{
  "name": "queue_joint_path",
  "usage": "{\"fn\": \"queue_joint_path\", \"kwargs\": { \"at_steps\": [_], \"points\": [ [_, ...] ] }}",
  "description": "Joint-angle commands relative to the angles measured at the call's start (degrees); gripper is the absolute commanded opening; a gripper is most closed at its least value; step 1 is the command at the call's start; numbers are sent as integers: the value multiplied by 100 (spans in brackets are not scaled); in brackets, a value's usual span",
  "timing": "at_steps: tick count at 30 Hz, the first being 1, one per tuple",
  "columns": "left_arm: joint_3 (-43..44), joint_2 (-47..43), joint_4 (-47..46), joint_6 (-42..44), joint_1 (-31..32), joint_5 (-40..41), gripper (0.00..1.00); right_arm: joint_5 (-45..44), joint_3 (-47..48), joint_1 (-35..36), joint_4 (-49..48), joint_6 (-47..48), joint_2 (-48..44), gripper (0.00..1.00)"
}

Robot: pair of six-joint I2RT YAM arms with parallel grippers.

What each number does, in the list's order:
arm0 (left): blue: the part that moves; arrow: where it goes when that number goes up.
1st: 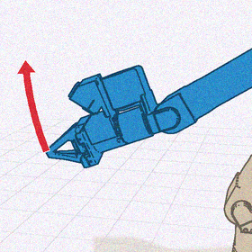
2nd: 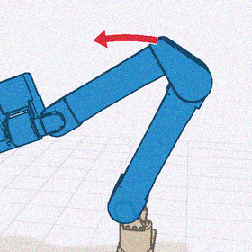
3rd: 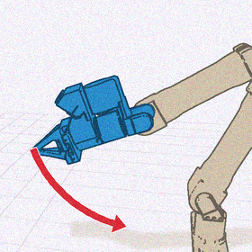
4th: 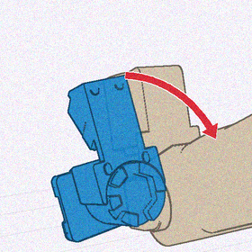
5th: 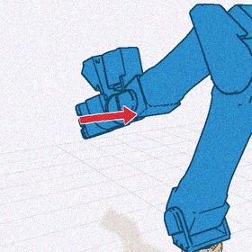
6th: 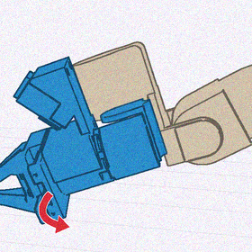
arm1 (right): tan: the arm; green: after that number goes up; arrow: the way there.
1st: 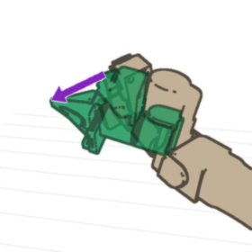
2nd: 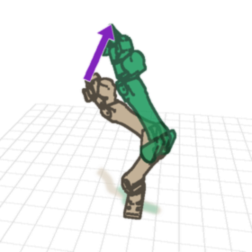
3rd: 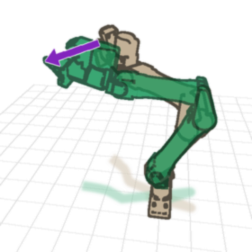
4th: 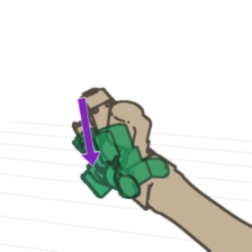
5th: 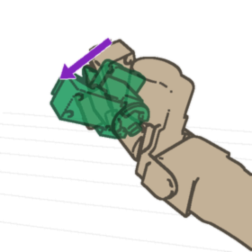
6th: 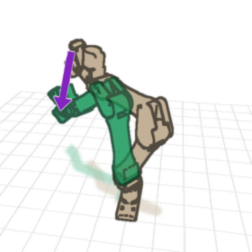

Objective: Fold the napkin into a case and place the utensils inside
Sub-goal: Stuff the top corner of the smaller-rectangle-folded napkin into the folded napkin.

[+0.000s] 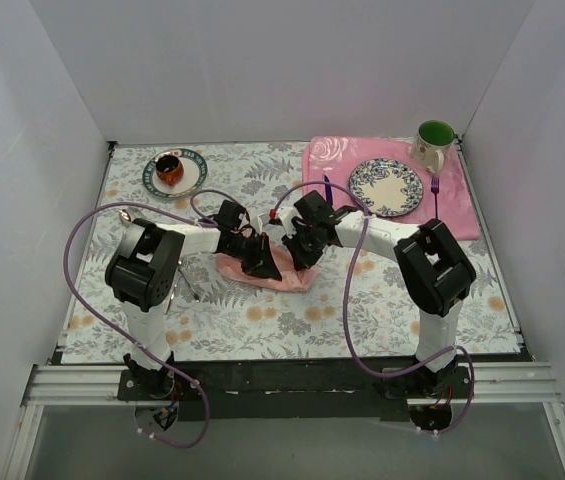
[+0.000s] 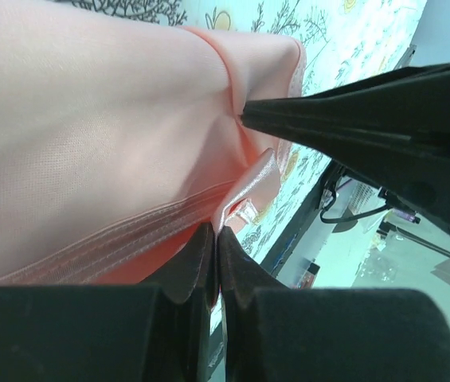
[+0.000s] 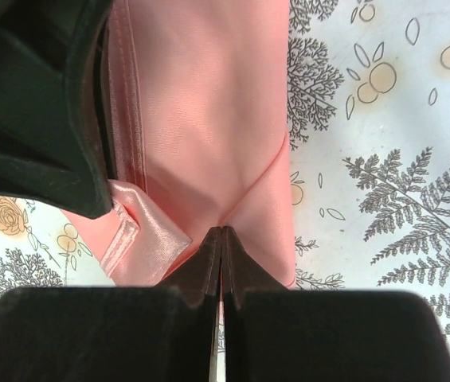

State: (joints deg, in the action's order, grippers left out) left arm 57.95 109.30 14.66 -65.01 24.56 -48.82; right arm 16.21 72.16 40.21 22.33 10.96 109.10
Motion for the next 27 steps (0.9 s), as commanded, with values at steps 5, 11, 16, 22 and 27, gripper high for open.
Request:
{"fn": "queue_joint_path", "kwargs": {
  "at_steps": [5, 11, 16, 22, 27],
  "points": [
    [479, -40, 424, 77, -12, 267, 0, 155, -35, 31, -176, 117, -372, 1],
    [559, 4, 688, 59, -12, 645, 0, 41, -44, 22, -194, 99, -424, 1],
    [515, 101, 740, 50, -21, 795, 0, 14, -53, 31, -220, 99, -530, 1],
    [594, 145, 820, 59, -21, 865, 0, 31, -158, 22, -264, 152, -653, 1],
    [963, 250, 942, 50, -12, 778, 0, 155, -185, 31, -281, 143, -662, 1]
  ]
}}
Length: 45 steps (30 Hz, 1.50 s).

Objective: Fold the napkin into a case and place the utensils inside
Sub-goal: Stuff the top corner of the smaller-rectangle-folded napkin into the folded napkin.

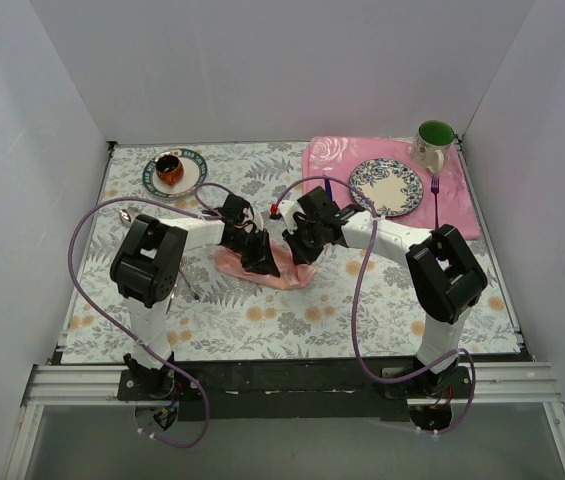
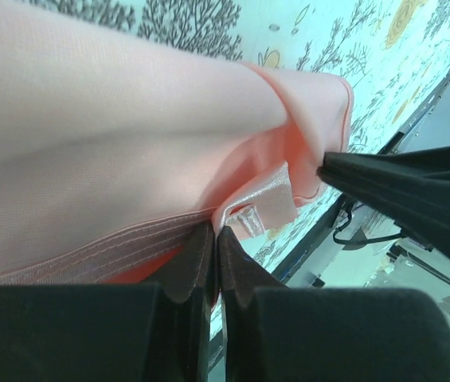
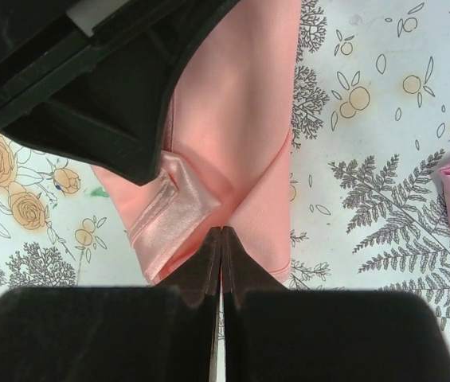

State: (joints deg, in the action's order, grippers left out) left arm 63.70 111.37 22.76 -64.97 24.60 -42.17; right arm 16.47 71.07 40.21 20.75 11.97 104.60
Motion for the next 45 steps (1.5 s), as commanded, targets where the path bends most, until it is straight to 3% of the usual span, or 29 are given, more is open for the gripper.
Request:
{"fn": "queue_joint_path", "kwargs": {
  "at_steps": [1, 9, 20, 30, 45],
  "points": [
    [458, 112, 158, 28, -8, 87, 0, 146, -93, 22, -124, 34, -203, 1],
    [977, 438, 439, -7, 54, 34, 0, 181, -111, 22, -194, 25, -212, 1],
    [819, 412, 492, -183, 89, 166, 0, 163, -181, 22, -247, 77, -317, 1],
    [1487, 623, 624, -288, 185, -89, 0, 322, -304, 22, -352, 139, -291, 1],
    [1145, 825, 624, -464, 282, 104, 0, 85, -374, 5, -432, 113, -414, 1]
  ]
}}
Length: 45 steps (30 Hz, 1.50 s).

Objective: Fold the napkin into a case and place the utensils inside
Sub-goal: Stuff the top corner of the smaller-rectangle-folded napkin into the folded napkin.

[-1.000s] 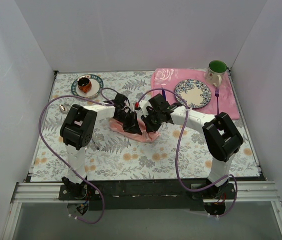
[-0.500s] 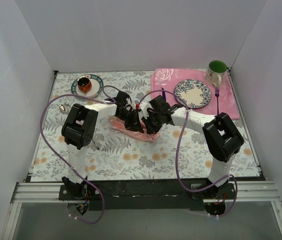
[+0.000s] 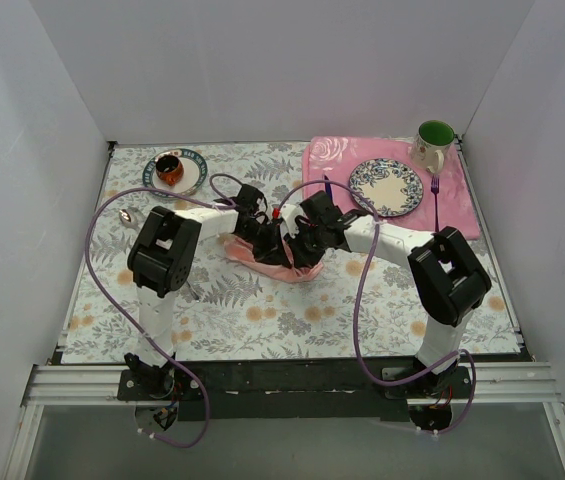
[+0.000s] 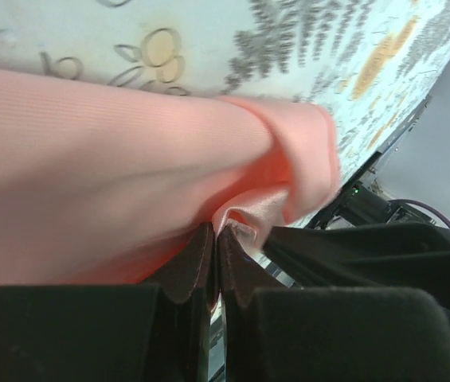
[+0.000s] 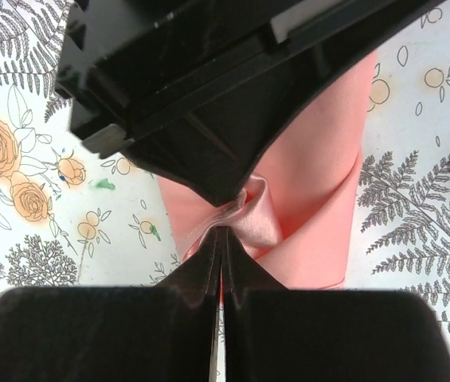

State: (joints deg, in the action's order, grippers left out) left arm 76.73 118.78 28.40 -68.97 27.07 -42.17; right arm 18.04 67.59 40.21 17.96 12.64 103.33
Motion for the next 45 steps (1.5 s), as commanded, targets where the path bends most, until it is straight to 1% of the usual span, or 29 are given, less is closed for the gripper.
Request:
{"fn": "queue_joint_path", "kwargs": {
  "at_steps": [1, 5, 12, 13, 14, 15, 23, 28, 29, 32, 33, 38, 41, 45],
  "points": [
    [-176, 92, 60, -73, 44, 121, 0, -116, -27, 14, -126, 45, -278, 1],
    [-132, 128, 69, -82, 35, 148, 0, -353, -27, -30, -117, 1, -261, 1],
    [-123, 128, 69, -64, 35, 157, 0, -512, 96, -215, 24, -148, -225, 2],
    [-123, 119, 69, -73, 35, 157, 0, -547, 114, -224, 24, -192, -243, 6],
    [-123, 119, 60, -73, 35, 139, 0, -556, 105, -215, 15, -210, -260, 12],
    [-123, 119, 69, -73, 35, 130, 0, -565, 96, -224, -46, -210, -278, 14],
    [-79, 128, 69, -55, 35, 139, 0, -688, 316, -206, 164, -298, -6, 19],
    [-70, 119, 78, -46, 35, 122, 0, -916, 334, -189, 129, -315, -49, 20],
    [-70, 119, 69, -55, 35, 113, 0, -943, 342, -197, 94, -315, -67, 26],
    [-79, 119, 60, -73, 35, 113, 0, -934, 465, -171, 181, -341, 3, 33],
    [-70, 119, 51, -81, 44, 95, 0, -908, 491, -162, 191, -350, 47, 34],
    [-97, 110, 16, -125, 35, 86, 0, -768, 535, -110, 138, -482, 258, 34],
    [-167, 75, -36, -169, 44, 69, 0, -767, 580, -101, 103, -552, 398, 29],
    [-176, 66, -37, -187, 35, 60, 0, -934, 571, -92, 68, -588, 478, 27]
  ]
}}
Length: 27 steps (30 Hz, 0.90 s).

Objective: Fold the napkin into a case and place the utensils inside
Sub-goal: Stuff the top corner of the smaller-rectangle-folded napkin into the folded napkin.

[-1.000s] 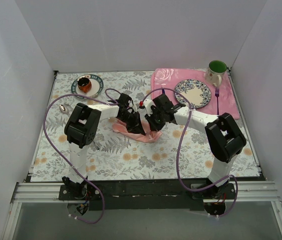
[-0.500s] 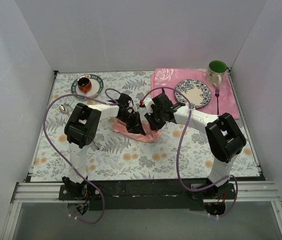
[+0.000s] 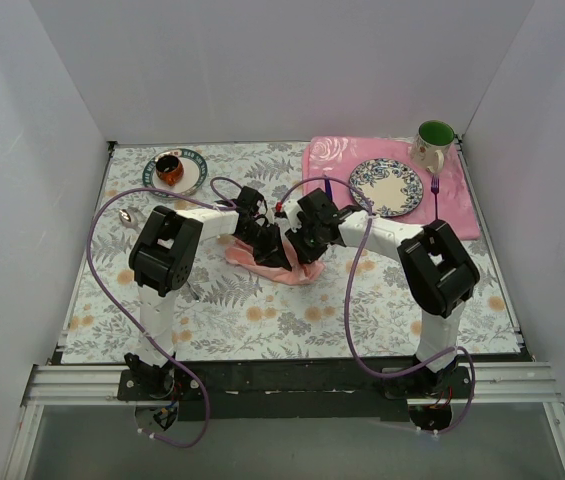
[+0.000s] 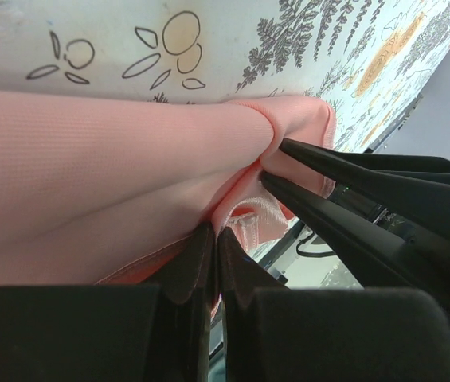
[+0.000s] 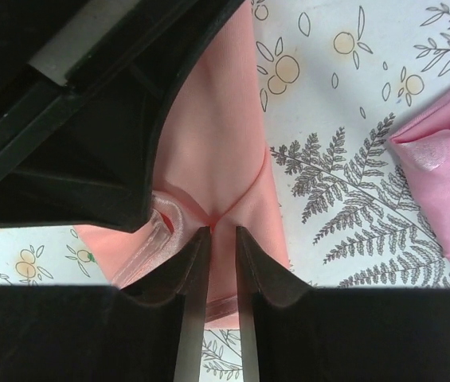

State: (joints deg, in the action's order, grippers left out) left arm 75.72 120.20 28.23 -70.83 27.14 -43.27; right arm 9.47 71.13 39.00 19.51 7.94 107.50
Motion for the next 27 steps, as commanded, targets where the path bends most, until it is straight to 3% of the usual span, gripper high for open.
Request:
{"fn": "queue_joint_path", "kwargs": {
  "at_steps": [1, 6, 16, 27],
  "points": [
    [-75, -85, -28, -1, 29, 161, 0, -103, 217, 28, -96, -109, 52, 26],
    [-84, -216, -81, -63, 29, 38, 0, -139, 234, 46, -96, -74, -89, 1],
    [30, -630, 68, -45, -6, -68, 0, 80, -38, 46, -316, 198, -449, 1],
    [487, -217, -19, -247, 2, -279, 0, 432, -152, 63, -404, 286, -502, 1]
  ]
}}
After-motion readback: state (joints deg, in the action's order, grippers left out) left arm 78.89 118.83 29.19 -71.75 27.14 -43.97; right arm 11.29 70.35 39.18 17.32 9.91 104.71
